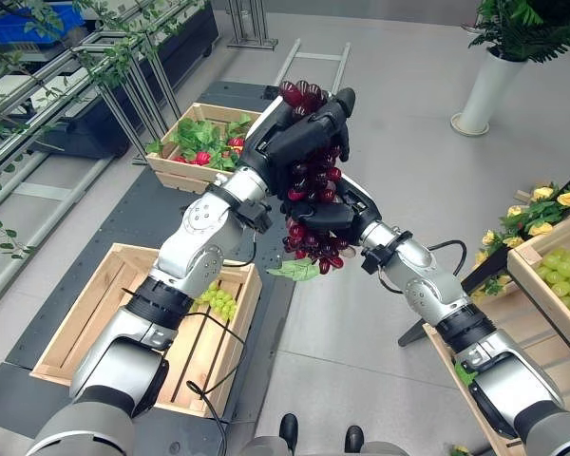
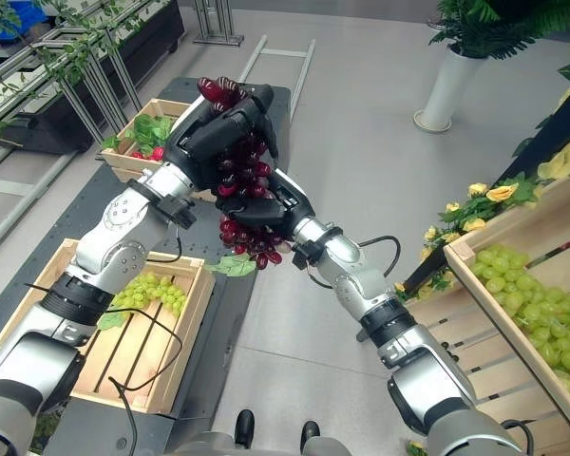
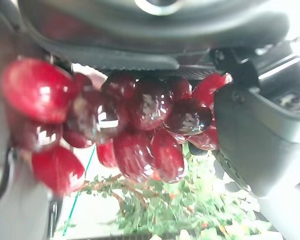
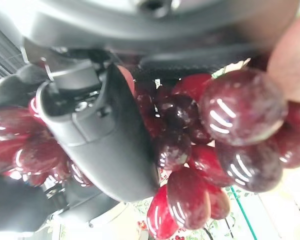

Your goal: Pick up the fruits from the basket on one side to the basket on the other side

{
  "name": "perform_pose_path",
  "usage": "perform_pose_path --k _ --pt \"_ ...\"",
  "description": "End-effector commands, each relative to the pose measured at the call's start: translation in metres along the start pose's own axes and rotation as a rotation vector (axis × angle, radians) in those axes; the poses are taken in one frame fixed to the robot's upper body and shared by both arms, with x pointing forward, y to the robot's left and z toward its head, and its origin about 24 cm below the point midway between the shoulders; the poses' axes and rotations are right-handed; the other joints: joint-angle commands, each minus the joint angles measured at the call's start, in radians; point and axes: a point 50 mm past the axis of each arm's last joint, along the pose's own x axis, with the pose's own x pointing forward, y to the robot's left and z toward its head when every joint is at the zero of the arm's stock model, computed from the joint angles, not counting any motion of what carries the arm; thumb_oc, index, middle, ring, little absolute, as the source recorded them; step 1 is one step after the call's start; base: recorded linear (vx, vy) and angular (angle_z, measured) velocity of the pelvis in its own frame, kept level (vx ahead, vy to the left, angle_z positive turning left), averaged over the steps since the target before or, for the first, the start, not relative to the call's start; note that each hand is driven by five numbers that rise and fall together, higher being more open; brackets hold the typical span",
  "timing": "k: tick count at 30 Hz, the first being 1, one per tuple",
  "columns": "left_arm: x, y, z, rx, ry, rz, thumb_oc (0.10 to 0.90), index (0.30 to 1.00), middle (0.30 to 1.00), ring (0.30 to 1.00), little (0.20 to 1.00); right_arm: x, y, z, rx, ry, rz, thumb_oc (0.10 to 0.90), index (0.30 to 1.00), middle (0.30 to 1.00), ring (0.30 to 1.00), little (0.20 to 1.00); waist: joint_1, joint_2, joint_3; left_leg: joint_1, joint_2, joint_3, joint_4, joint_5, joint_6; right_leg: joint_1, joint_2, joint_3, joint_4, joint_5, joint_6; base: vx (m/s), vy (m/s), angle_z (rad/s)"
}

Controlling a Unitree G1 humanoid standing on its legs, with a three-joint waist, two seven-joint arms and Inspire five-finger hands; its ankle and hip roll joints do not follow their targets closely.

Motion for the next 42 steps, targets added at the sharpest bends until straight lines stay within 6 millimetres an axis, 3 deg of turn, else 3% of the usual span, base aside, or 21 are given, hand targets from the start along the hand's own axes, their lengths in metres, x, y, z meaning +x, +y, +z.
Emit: perform_pose_path --k 1,2,3,4,14,20,24,31,38,42 --pt "0.018 0.020 0.025 -0.014 -0.158 0.115 0.400 0.300 0.300 0.300 0.300 0.018 0.017 0.044 0.072 -0.314 0.101 0.400 0.300 0.300 0.300 0.300 0.001 -0.005 -0.222 -0.023 -0.032 -0.026 -0.001 -0.093 -0.024 -0.033 0.026 -0.001 0.001 -0.013 -0.038 0.00 0.000 0.00" --pt "0.018 0.022 0.023 -0.014 -0.149 0.127 0.549 0.524 0.524 0.524 0.524 0.018 0.016 0.044 0.073 -0.314 0.098 0.400 0.300 0.300 0.300 0.300 0.001 -0.004 -0.222 -0.023 -0.032 -0.025 -0.001 -0.093 -0.024 -0.034 0.025 -0.002 0.001 -0.013 -0.038 0.00 0.000 0.00" --pt "0.018 0.022 0.023 -0.013 -0.147 0.129 0.613 0.620 0.620 0.620 0.620 0.018 0.016 0.044 0.074 -0.314 0.097 0.400 0.300 0.300 0.300 0.300 0.001 -0.004 -0.222 -0.023 -0.032 -0.025 -0.001 -0.093 -0.024 -0.034 0.025 -0.002 0.001 -0.013 -0.038 0.00 0.000 0.00" --pt "0.018 0.024 0.022 -0.014 -0.140 0.135 0.800 0.900 0.900 0.900 0.900 0.018 0.016 0.044 0.075 -0.314 0.095 0.400 0.300 0.300 0.300 0.300 0.001 -0.005 -0.222 -0.024 -0.032 -0.026 -0.001 -0.093 -0.024 -0.034 0.025 -0.002 0.001 -0.013 -0.038 0.00 0.000 0.00" --pt "0.008 0.039 0.006 0.013 -0.055 0.181 0.800 0.900 0.900 0.900 0.900 0.012 0.007 0.043 0.078 -0.320 0.060 0.400 0.300 0.300 0.300 0.300 0.003 -0.003 -0.220 -0.029 -0.030 -0.029 -0.001 -0.091 -0.025 -0.039 0.023 -0.005 0.001 -0.010 -0.035 0.00 0.000 0.00" --pt "-0.011 0.059 -0.005 0.002 -0.020 0.207 0.800 0.900 0.900 0.900 0.900 -0.003 -0.009 0.033 0.086 -0.310 -0.005 0.400 0.300 0.300 0.300 0.300 0.003 -0.001 -0.217 -0.029 -0.029 -0.027 -0.001 -0.090 -0.026 -0.039 0.021 -0.007 0.001 -0.008 -0.033 0.00 0.000 0.00" --pt "-0.024 0.058 -0.019 -0.012 0.050 0.098 0.800 0.900 0.900 0.900 0.900 -0.017 -0.023 0.026 0.103 -0.306 -0.073 0.400 0.300 0.300 0.300 0.300 0.004 0.001 -0.212 -0.027 -0.029 -0.025 -0.001 -0.091 -0.025 -0.038 0.020 -0.008 0.001 -0.007 -0.033 0.00 0.000 0.00" --pt "-0.035 0.059 -0.025 -0.127 0.042 0.005 0.800 0.900 0.900 0.900 0.900 -0.030 -0.038 0.020 0.120 -0.301 -0.132 0.400 0.300 0.300 0.300 0.300 0.004 0.005 -0.210 -0.018 -0.030 -0.020 -0.001 -0.097 -0.024 -0.031 0.020 -0.007 0.001 -0.008 -0.033 0.00 0.000 0.00" --pt "-0.063 0.068 -0.054 -0.193 0.065 0.102 0.800 0.900 0.900 0.900 0.900 -0.047 -0.049 0.001 0.159 -0.270 -0.209 0.400 0.300 0.300 0.300 0.300 0.001 0.002 -0.209 -0.012 -0.029 -0.014 -0.001 -0.100 -0.024 -0.027 0.021 -0.001 0.001 -0.006 -0.032 0.00 0.000 0.00" --pt "-0.094 0.084 -0.066 -0.249 0.024 0.242 0.800 0.900 0.900 0.900 0.900 -0.072 -0.056 -0.023 0.205 -0.217 -0.257 0.400 0.300 0.300 0.300 0.300 0.000 0.002 -0.208 -0.010 -0.028 -0.007 -0.001 -0.101 -0.021 -0.028 0.019 -0.002 0.001 -0.006 -0.030 0.00 0.000 0.00"
